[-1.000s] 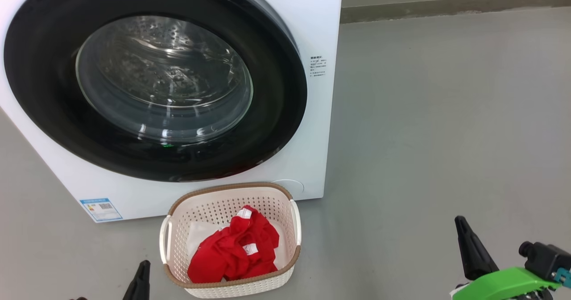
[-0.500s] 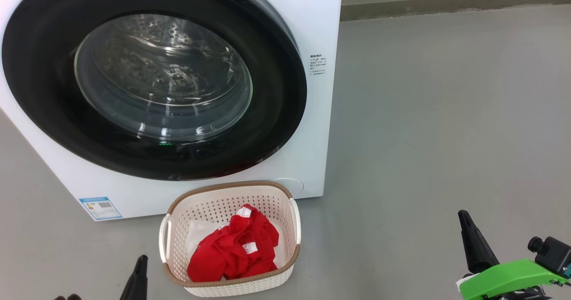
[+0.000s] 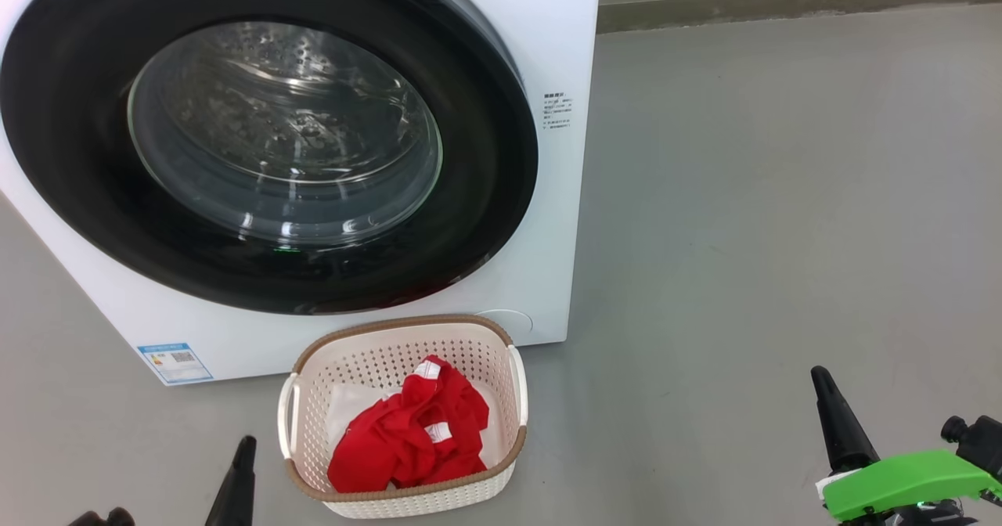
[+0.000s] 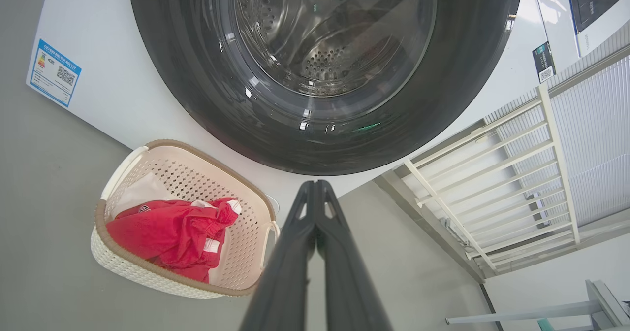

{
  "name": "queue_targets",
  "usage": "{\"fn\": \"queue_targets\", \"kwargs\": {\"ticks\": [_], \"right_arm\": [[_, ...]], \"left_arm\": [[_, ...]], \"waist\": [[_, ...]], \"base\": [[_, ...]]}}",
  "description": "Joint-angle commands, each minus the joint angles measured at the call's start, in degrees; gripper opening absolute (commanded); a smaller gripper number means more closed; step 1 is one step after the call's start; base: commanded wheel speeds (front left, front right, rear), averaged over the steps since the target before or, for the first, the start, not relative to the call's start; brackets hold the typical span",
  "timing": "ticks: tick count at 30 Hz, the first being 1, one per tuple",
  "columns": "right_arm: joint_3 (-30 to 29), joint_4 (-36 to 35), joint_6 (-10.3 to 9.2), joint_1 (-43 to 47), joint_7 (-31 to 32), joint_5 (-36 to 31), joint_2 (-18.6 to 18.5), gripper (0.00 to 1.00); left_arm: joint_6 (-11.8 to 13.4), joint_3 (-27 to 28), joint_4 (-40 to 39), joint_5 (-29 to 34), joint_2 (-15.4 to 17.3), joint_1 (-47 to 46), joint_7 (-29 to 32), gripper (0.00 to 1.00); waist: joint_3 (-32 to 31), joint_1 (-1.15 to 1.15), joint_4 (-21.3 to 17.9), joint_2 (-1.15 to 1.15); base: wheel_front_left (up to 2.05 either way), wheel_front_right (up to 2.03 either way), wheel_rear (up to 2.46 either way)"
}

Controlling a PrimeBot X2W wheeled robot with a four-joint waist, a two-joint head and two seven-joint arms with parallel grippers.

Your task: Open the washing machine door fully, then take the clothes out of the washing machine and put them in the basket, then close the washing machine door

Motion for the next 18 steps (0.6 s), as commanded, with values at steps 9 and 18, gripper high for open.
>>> {"fn": "queue_targets", "kwargs": {"ticks": [9, 18], "right_arm": [[0.0, -1.41, 0.02, -3.73, 1.77, 6.96, -0.73, 0.0], [-0.39, -1.4, 0.0, -4.35, 3.28, 12.79, -0.76, 0.0]], "left_arm": [[-0.25, 2.01, -0.9, -6.65, 0.02, -3.61, 1.66, 0.0], [-0.28, 2.56, -0.66, -12.29, -0.3, -4.43, 3.14, 0.0]], "waist": [[0.21, 0.0, -0.04, 0.0], [0.42, 0.0, -0.07, 0.0]], "base": [[0.0, 0.0, 0.0], [0.0, 0.0, 0.0]]}}
